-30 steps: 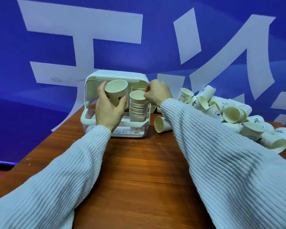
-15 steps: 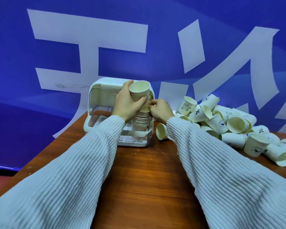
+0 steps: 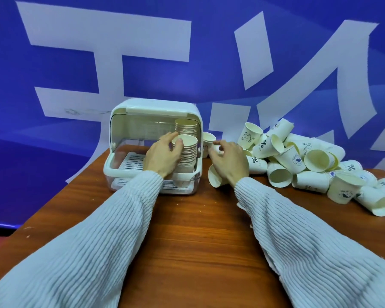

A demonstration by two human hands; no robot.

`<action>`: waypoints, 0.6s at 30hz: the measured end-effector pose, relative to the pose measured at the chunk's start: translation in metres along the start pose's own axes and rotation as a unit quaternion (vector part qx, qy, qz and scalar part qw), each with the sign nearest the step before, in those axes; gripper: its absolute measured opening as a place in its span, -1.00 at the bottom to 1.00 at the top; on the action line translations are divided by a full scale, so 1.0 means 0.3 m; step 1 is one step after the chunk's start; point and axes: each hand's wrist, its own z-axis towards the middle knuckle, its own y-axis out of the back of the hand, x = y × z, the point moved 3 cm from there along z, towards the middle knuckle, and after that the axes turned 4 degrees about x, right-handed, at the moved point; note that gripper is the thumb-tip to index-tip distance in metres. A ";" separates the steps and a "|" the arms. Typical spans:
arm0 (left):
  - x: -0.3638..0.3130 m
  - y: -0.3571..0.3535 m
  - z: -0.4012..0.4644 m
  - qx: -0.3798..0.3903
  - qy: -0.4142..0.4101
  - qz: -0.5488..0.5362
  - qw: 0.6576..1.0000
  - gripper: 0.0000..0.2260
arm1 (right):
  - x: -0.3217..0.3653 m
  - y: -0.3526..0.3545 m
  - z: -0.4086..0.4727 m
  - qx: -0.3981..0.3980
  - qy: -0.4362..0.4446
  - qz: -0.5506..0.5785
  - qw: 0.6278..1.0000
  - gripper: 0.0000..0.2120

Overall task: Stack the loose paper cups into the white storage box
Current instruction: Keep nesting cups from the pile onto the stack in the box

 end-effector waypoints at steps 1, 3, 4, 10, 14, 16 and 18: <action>0.000 0.000 0.001 0.001 0.002 0.009 1.000 -0.56 | -0.027 -0.014 -0.015 0.047 -0.004 -0.045 0.998 -0.59; 0.002 -0.001 0.004 0.007 0.005 0.017 1.000 -0.55 | -0.080 -0.040 -0.051 0.114 -0.002 -0.102 0.988 -0.59; 0.001 -0.003 -0.001 0.010 0.000 0.013 1.000 -0.52 | -0.100 -0.047 -0.066 0.123 0.011 -0.109 0.986 -0.64; -0.104 -0.051 -0.143 -0.177 -0.186 0.043 0.966 -0.55 | -0.179 -0.003 -0.076 0.029 -0.001 -0.015 0.999 -0.85; -0.191 -0.177 -0.236 -0.108 -0.333 0.010 0.937 -0.48 | -0.216 0.076 -0.083 -0.085 -0.059 0.128 0.986 -0.86; -0.198 -0.236 -0.260 -0.019 -0.304 0.001 0.952 -0.29 | -0.214 0.106 -0.092 -0.063 -0.070 0.244 0.965 -0.92; -0.182 -0.273 -0.270 0.065 -0.249 0.000 0.966 -0.10 | -0.184 0.117 -0.119 0.047 -0.031 0.301 0.952 -0.91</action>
